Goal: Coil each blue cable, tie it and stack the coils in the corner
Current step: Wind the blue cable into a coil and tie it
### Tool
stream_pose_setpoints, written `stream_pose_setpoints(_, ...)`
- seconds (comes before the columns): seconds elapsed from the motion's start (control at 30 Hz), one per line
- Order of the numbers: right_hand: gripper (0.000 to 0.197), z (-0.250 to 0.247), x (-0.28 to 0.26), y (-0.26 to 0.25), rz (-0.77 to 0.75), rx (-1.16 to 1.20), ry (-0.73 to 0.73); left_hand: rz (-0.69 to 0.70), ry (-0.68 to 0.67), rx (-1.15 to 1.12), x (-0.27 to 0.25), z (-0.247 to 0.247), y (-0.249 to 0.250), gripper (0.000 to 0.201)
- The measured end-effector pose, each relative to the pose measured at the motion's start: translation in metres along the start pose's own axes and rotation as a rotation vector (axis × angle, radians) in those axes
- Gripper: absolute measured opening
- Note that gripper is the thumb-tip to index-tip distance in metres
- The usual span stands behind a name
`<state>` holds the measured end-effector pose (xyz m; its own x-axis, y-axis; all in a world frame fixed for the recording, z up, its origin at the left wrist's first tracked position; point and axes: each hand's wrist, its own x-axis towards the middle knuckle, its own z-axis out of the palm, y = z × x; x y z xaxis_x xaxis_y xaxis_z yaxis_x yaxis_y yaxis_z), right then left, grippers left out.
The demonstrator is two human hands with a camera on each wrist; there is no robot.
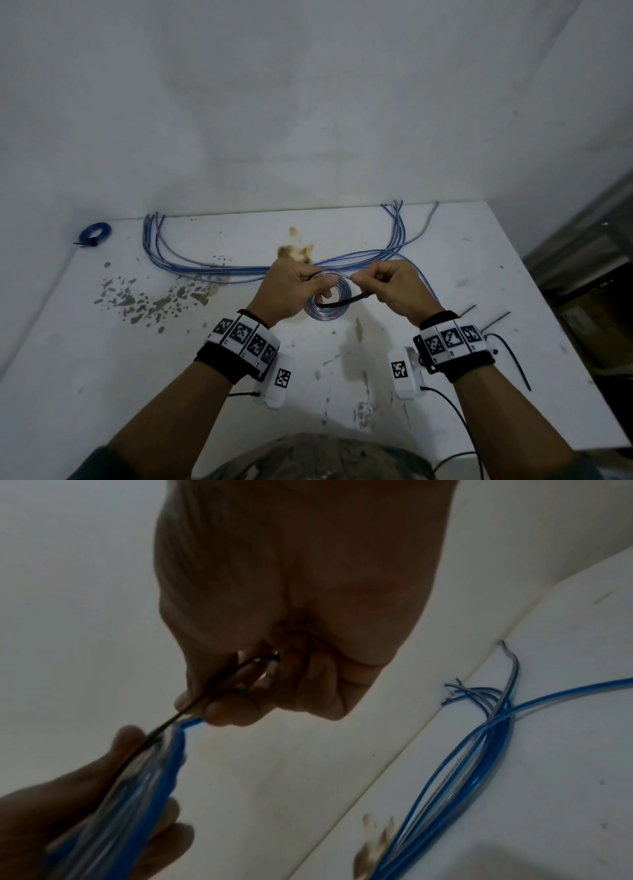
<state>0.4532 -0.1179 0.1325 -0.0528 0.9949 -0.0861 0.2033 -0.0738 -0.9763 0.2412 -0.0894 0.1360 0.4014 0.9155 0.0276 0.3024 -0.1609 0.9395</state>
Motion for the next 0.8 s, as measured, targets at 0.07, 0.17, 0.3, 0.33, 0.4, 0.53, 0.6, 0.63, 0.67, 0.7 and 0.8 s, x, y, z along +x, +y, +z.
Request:
stream_pose_setpoints(0.07, 0.019, 0.008, -0.006, 0.0, -0.027, 0.08, 0.027, 0.016, 0.033, -0.042, 0.001, 0.001, 0.003, 0.014)
stream_pose_setpoints(0.17, 0.015, 0.015, -0.011, 0.002, -0.103, 0.061, 0.117, 0.039, 0.079, -0.083, 0.004, 0.0, 0.006, 0.01)
stream_pose_setpoints(0.3, 0.009, 0.023, -0.015, 0.007, -0.144, 0.004, 0.178, 0.067, 0.069, -0.083, 0.004, 0.0, 0.009, 0.01)
stream_pose_setpoints(0.33, 0.014, 0.025, -0.016, 0.005, -0.12, 0.043, 0.159, 0.074, 0.046, -0.082, 0.004, 0.001, 0.01, 0.009)
stream_pose_setpoints(0.4, 0.02, 0.026, -0.017, 0.004, -0.07, 0.116, 0.132, 0.081, -0.002, -0.068, 0.003, 0.002, 0.011, 0.011)
stream_pose_setpoints(0.53, 0.022, 0.021, -0.016, -0.003, -0.027, 0.193, 0.125, 0.064, -0.053, -0.058, 0.003, 0.001, 0.01, 0.009)
stream_pose_setpoints(0.6, 0.022, 0.02, -0.017, -0.005, -0.015, 0.266, 0.13, 0.055, -0.099, -0.051, 0.004, -0.002, 0.012, 0.013)
stream_pose_setpoints(0.63, 0.022, 0.02, -0.017, -0.007, -0.003, 0.3, 0.14, 0.04, -0.127, -0.061, 0.004, -0.003, 0.013, 0.017)
stream_pose_setpoints(0.67, 0.021, 0.02, -0.018, -0.009, 0.014, 0.329, 0.157, 0.011, -0.149, -0.089, 0.003, -0.005, 0.014, 0.022)
stream_pose_setpoints(0.7, 0.019, 0.02, -0.018, -0.009, 0.035, 0.359, 0.18, -0.028, -0.161, -0.133, 0.002, -0.007, 0.014, 0.026)
stream_pose_setpoints(0.8, 0.016, 0.021, -0.018, -0.011, 0.109, 0.435, 0.222, -0.104, -0.132, -0.182, -0.002, -0.01, 0.011, 0.025)
